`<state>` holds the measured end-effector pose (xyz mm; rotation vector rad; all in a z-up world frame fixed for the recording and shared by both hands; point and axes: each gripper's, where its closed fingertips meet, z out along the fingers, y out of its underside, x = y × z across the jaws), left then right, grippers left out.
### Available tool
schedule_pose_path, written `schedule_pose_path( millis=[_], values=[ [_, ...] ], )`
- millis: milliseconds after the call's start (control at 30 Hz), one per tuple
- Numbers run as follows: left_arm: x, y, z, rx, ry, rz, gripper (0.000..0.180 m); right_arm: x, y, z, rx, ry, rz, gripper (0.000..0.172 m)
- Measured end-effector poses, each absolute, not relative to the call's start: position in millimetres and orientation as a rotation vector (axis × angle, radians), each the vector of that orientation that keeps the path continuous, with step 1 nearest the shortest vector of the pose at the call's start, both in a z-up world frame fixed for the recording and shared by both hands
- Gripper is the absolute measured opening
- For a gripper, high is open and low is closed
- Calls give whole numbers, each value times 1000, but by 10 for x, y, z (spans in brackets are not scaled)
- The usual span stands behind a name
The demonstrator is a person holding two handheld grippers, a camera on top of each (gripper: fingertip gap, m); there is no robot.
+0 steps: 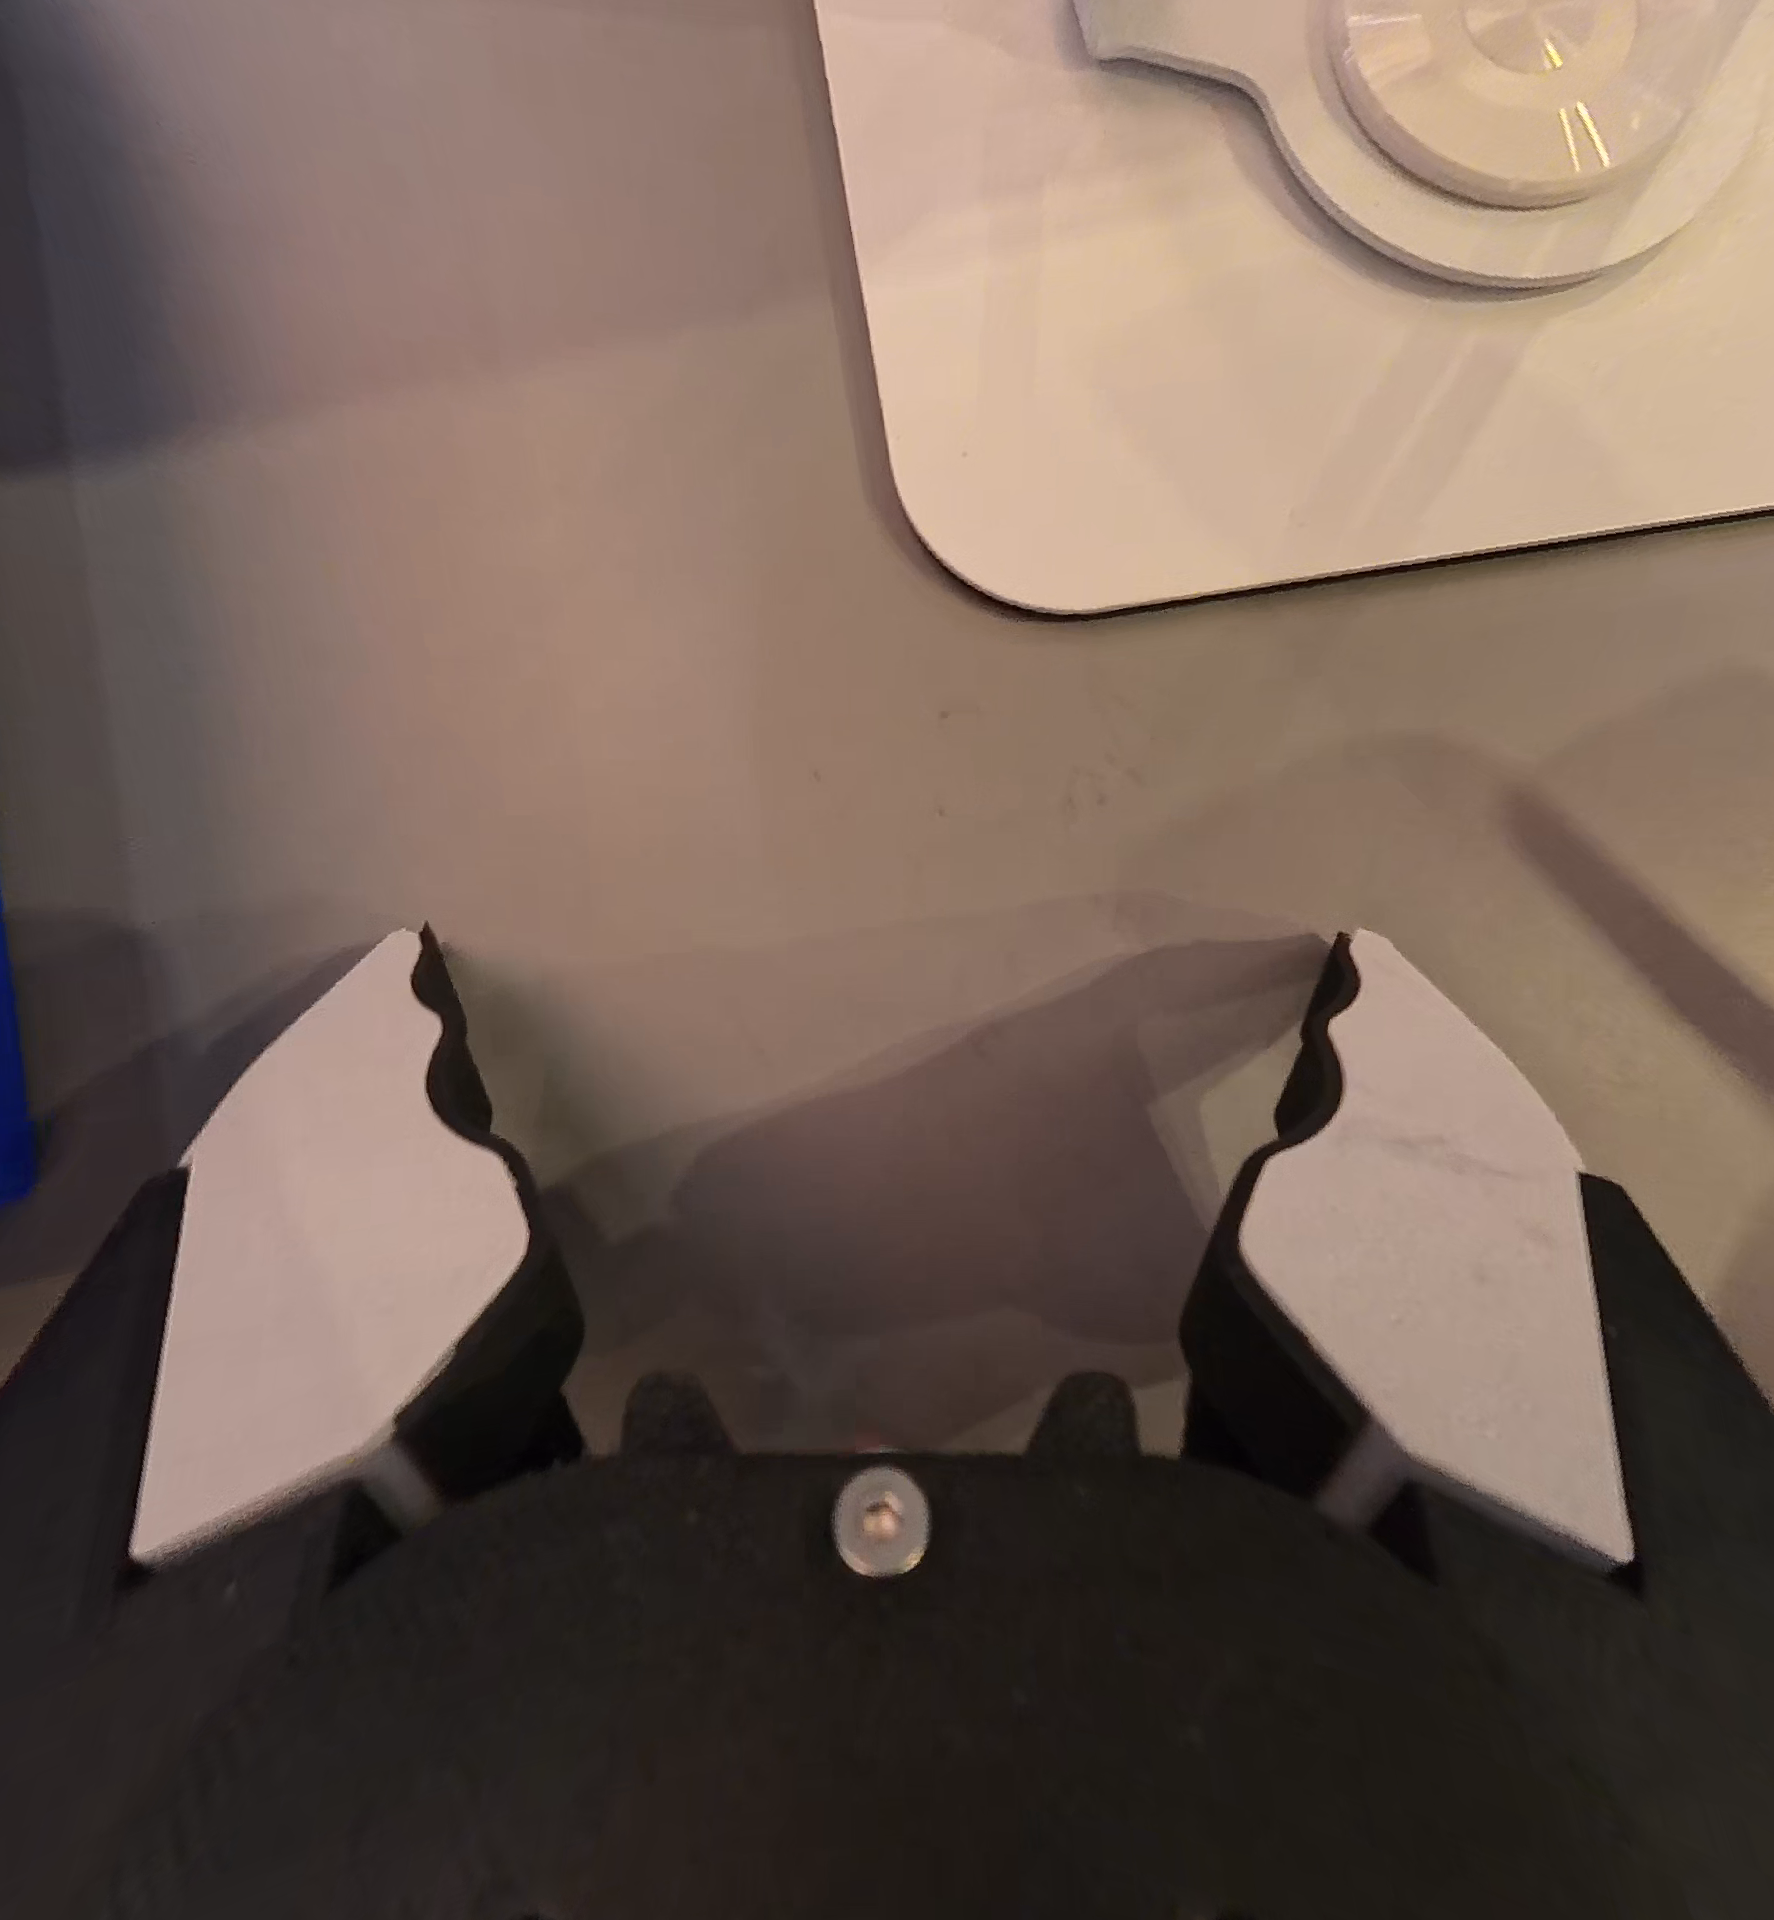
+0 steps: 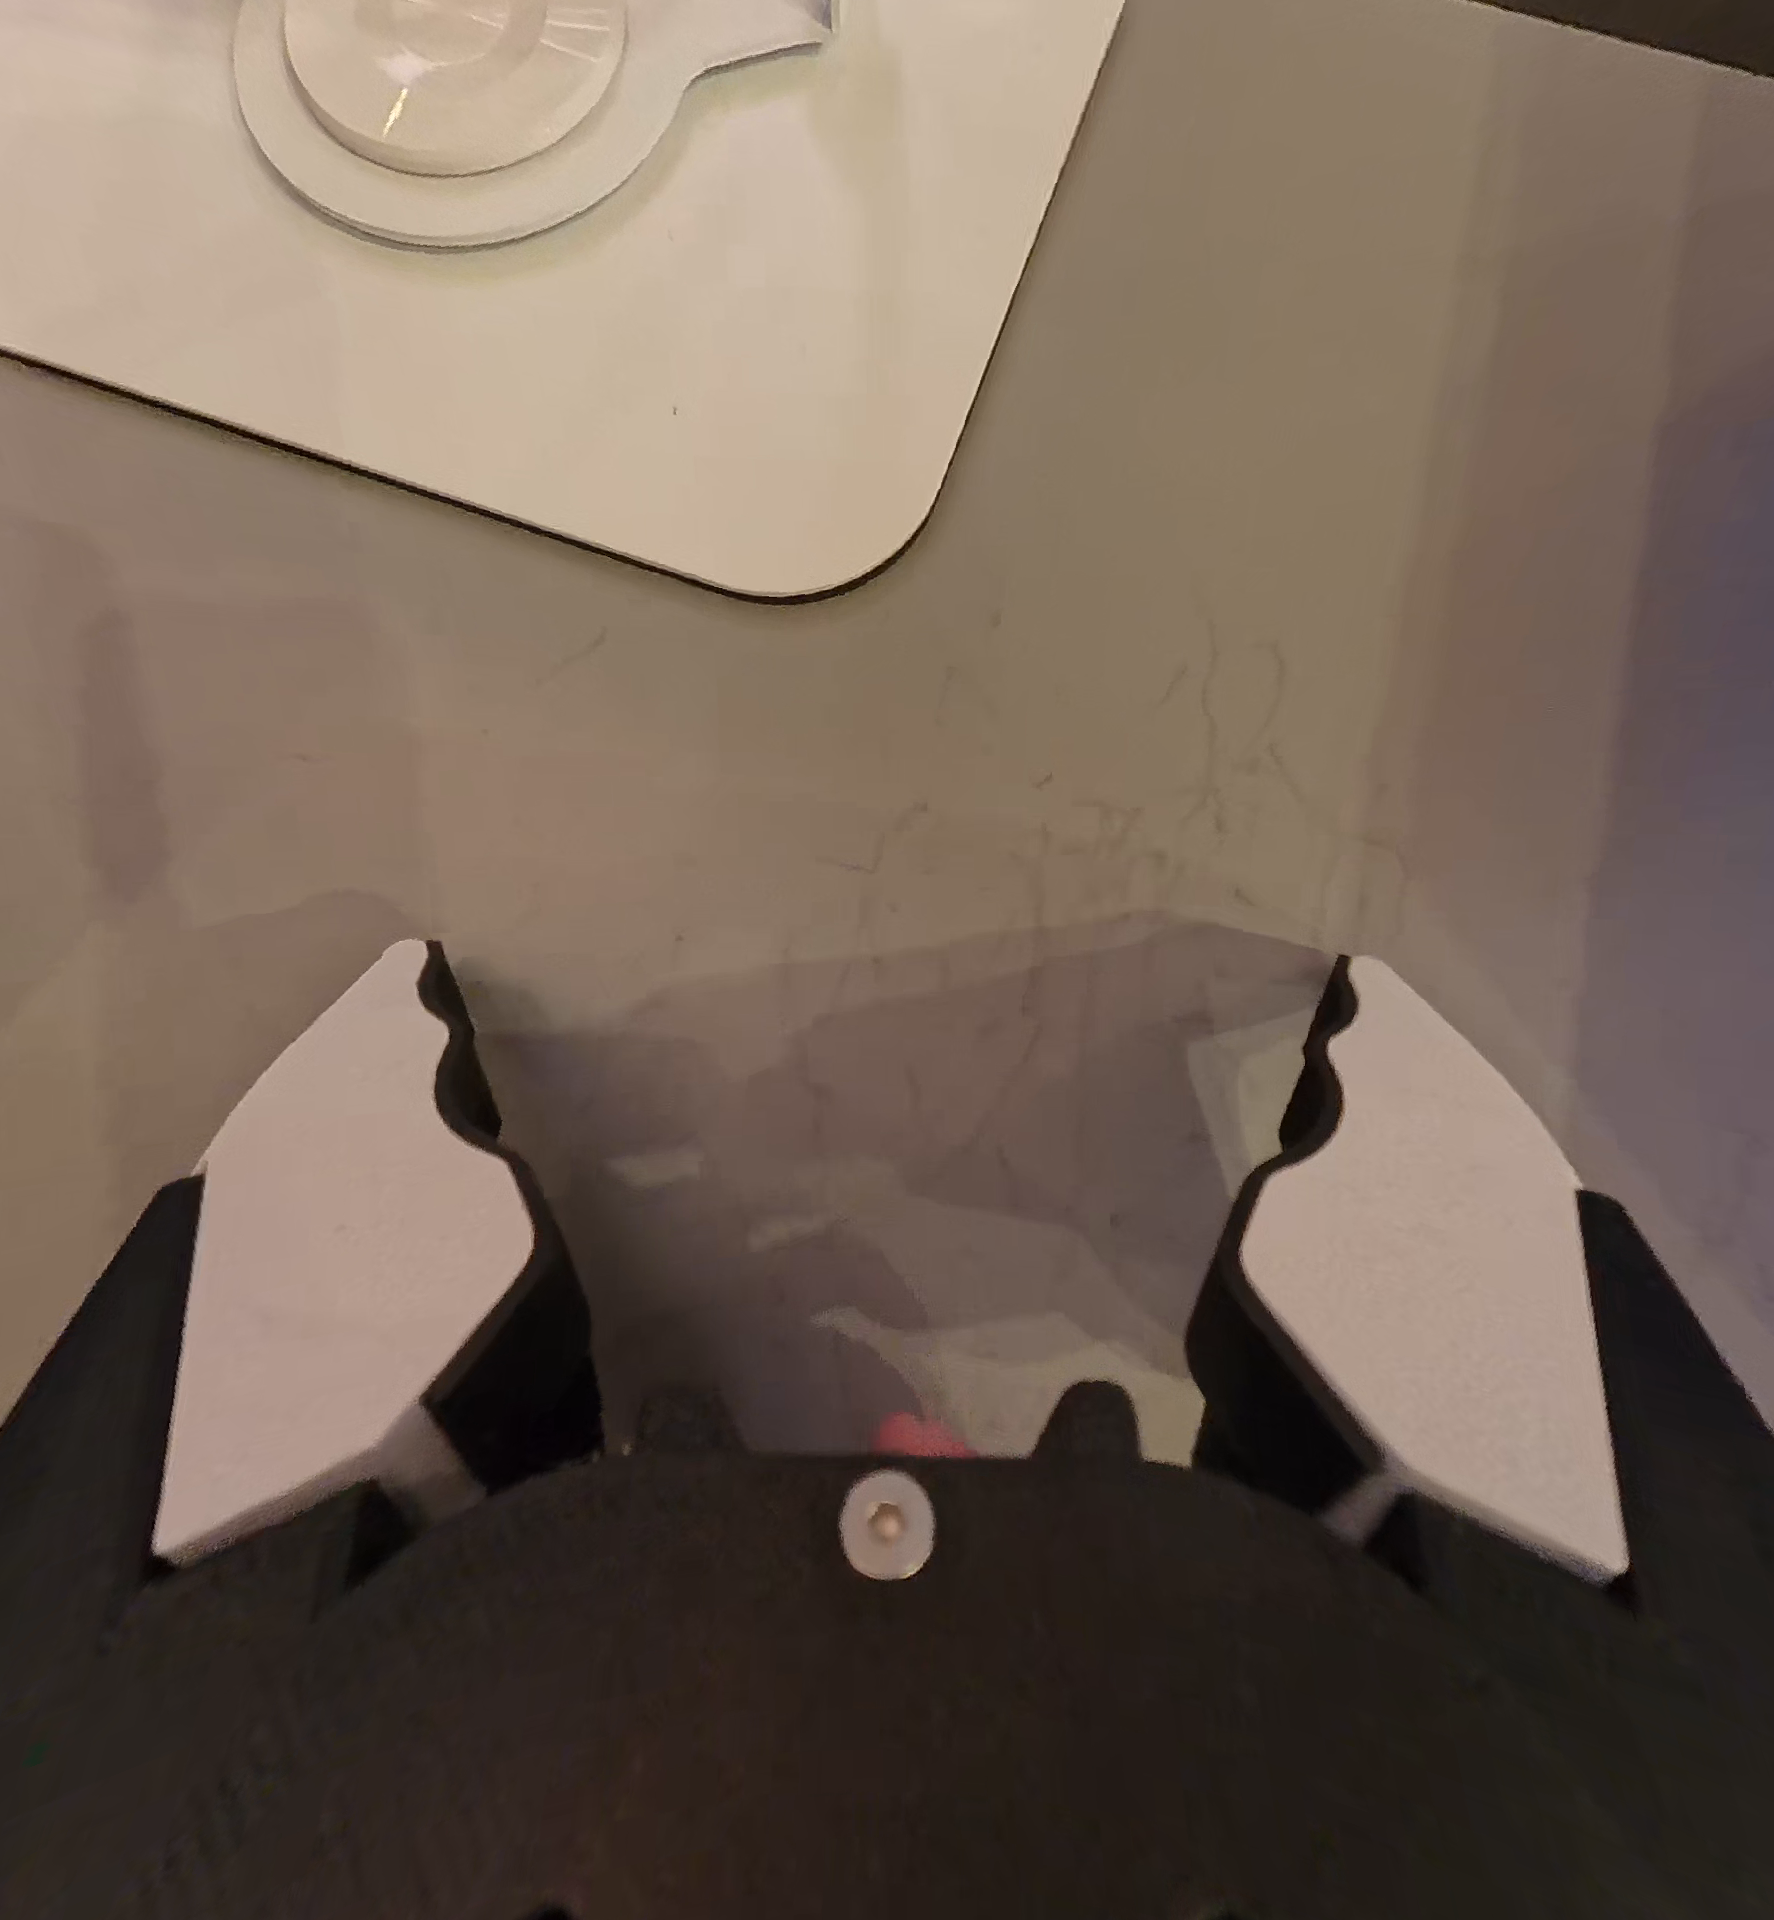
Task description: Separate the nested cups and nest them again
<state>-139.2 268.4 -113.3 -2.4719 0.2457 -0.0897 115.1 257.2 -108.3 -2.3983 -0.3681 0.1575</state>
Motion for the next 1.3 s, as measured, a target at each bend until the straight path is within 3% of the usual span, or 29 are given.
schedule_pose_path(
  millis=[1300],
  values=[
    [-1362, 2845, -1144, -2493, 352, -123, 147, 1144, 2689, -1094, -2400, -555, 214, 145]
  ],
)
